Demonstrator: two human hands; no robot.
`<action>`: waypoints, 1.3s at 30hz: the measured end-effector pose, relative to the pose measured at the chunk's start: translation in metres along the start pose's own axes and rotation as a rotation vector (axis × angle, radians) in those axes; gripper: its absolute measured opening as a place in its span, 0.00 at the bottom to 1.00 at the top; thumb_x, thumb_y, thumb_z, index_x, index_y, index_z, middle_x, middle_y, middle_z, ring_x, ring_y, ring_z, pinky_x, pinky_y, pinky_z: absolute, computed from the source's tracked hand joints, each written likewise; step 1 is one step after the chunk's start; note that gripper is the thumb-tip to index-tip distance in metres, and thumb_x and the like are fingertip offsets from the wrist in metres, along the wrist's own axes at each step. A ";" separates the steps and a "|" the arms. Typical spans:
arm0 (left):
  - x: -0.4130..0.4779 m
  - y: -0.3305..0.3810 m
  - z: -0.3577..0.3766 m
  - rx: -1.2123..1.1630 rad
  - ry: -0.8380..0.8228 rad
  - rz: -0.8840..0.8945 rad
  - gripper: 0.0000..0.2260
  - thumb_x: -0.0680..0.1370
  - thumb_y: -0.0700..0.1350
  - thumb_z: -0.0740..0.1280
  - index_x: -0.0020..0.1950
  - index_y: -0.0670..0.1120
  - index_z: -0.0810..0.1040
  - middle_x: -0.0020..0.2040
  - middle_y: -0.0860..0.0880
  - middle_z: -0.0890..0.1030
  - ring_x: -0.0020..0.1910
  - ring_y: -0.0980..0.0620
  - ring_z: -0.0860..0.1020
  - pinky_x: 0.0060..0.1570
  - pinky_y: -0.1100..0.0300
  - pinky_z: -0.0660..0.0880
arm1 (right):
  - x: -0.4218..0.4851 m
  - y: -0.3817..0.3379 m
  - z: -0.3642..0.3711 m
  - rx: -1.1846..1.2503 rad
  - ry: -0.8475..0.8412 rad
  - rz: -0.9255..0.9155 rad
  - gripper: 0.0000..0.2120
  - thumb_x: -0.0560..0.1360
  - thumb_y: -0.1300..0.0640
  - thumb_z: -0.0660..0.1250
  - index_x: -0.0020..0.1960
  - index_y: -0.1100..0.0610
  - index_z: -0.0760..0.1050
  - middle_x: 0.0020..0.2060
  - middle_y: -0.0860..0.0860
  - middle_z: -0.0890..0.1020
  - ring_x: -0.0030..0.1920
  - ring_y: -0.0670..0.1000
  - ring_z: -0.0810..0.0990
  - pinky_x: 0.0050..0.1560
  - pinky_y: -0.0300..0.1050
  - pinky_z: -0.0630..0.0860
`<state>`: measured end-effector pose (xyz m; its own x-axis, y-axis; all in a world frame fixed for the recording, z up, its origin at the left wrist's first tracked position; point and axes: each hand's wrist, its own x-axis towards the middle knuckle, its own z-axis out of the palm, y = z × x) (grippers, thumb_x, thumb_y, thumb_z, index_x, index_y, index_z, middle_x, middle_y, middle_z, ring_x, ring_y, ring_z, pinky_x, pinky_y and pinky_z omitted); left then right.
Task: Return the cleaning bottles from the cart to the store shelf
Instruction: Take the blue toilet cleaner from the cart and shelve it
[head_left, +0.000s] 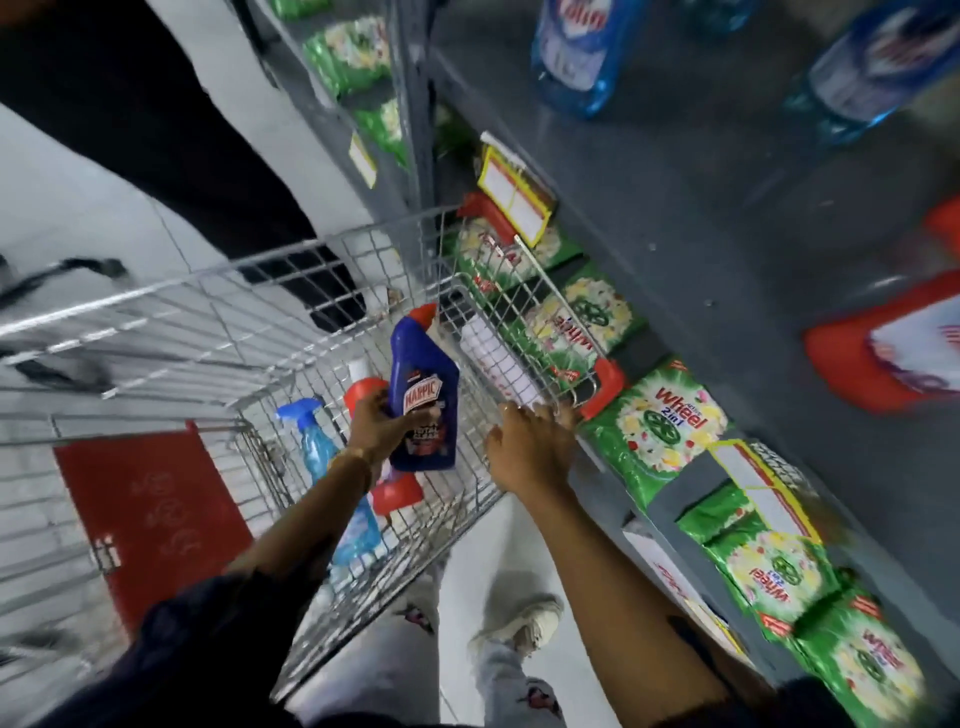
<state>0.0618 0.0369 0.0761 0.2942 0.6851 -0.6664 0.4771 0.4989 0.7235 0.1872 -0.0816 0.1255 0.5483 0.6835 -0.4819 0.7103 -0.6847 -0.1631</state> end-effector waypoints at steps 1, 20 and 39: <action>-0.016 0.015 -0.006 -0.021 -0.035 0.046 0.17 0.65 0.38 0.77 0.49 0.45 0.77 0.44 0.47 0.82 0.41 0.49 0.81 0.41 0.57 0.80 | -0.001 0.002 -0.005 0.101 -0.050 0.014 0.18 0.77 0.47 0.56 0.62 0.55 0.72 0.60 0.56 0.80 0.64 0.55 0.73 0.69 0.53 0.55; -0.226 0.096 0.082 0.036 -0.693 0.296 0.12 0.76 0.45 0.65 0.56 0.42 0.79 0.47 0.44 0.84 0.41 0.49 0.82 0.42 0.54 0.81 | -0.222 0.115 -0.070 1.715 0.311 0.147 0.15 0.71 0.57 0.68 0.57 0.55 0.76 0.44 0.45 0.85 0.47 0.50 0.83 0.40 0.45 0.81; -0.324 0.098 0.303 0.166 -1.218 0.716 0.13 0.75 0.40 0.64 0.59 0.39 0.73 0.53 0.44 0.81 0.51 0.55 0.78 0.52 0.61 0.77 | -0.308 0.283 -0.066 1.546 1.186 0.188 0.15 0.72 0.66 0.63 0.59 0.61 0.74 0.52 0.57 0.81 0.52 0.55 0.79 0.52 0.53 0.77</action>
<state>0.2645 -0.2968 0.3084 0.9865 -0.1610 0.0310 -0.0117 0.1192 0.9928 0.2487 -0.4693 0.2844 0.9969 -0.0674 0.0394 0.0458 0.0967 -0.9943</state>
